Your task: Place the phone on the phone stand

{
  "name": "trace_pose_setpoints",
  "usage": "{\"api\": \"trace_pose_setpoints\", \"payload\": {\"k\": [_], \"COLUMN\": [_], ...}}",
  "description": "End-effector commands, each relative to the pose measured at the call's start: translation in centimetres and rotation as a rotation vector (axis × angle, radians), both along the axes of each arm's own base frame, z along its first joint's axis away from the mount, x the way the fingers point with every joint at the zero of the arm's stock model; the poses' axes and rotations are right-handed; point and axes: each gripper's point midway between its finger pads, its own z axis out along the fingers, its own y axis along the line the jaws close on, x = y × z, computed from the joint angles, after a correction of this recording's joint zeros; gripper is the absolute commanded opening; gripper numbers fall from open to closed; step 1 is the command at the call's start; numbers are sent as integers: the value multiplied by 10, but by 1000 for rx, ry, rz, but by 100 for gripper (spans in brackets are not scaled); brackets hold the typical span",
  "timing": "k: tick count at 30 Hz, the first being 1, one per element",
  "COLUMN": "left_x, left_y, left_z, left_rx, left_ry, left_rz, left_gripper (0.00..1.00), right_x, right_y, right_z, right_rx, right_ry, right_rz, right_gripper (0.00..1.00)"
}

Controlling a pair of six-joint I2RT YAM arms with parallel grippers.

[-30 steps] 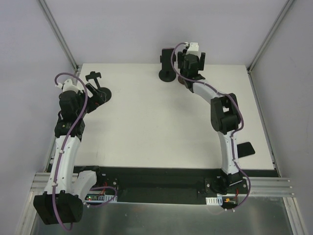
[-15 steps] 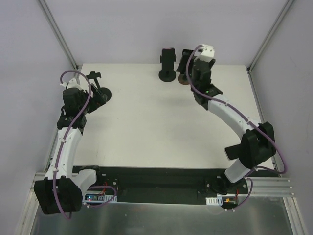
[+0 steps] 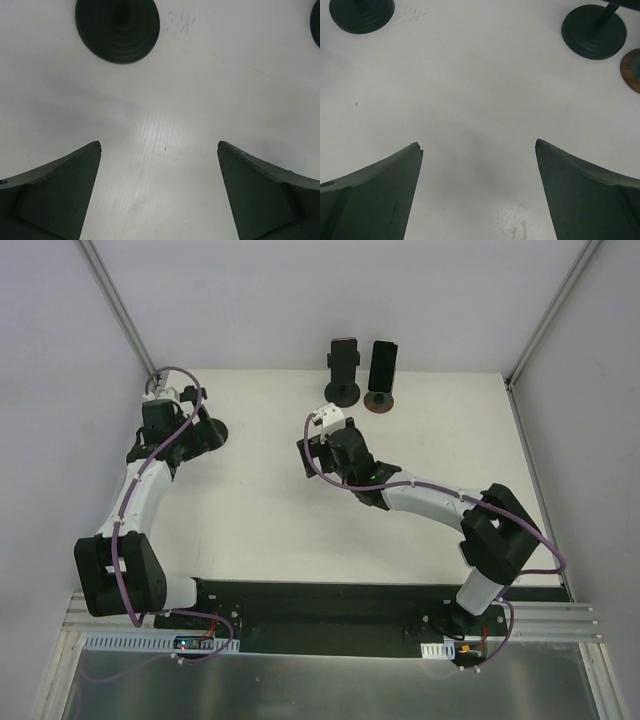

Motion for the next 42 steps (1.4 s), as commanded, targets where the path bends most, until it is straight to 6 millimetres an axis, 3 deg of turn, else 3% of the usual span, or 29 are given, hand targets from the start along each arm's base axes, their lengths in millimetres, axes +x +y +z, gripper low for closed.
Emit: {"api": "trace_pose_setpoints", "payload": {"k": [1, 3, 7, 11, 13, 14, 22, 33, 42], "left_x": [38, 47, 64, 79, 84, 94, 120, 140, 142], "left_y": [18, 8, 14, 23, 18, 20, 27, 40, 42], "left_z": [46, 55, 83, 90, 87, 97, 87, 90, 89], "left_rx": [-14, -117, -287, -502, -630, -645, -927, -967, -946], "left_ry": [-57, -68, -189, -226, -228, -301, -442, -555, -529], "left_rz": [30, -7, 42, 93, 99, 82, 146, 124, 147], "left_gripper": [99, 98, 99, 99, 99, 99, 91, 76, 44], "right_x": [22, 33, 48, 58, 58, 62, 65, 66, 67], "right_y": [-1, -13, -31, -55, -62, -67, -73, -73, -73], "right_z": [44, 39, 38, 39, 38, 40, 38, 35, 36], "right_rx": [2, 49, 150, 197, 218, 232, 282, 282, 282], "right_ry": [-142, -100, -44, -28, -16, -21, 8, 13, 12], "right_rz": [30, 6, -31, -85, -99, -108, -114, -112, -112], "right_gripper": [96, 96, 96, 96, 96, 96, 96, 96, 96]}}
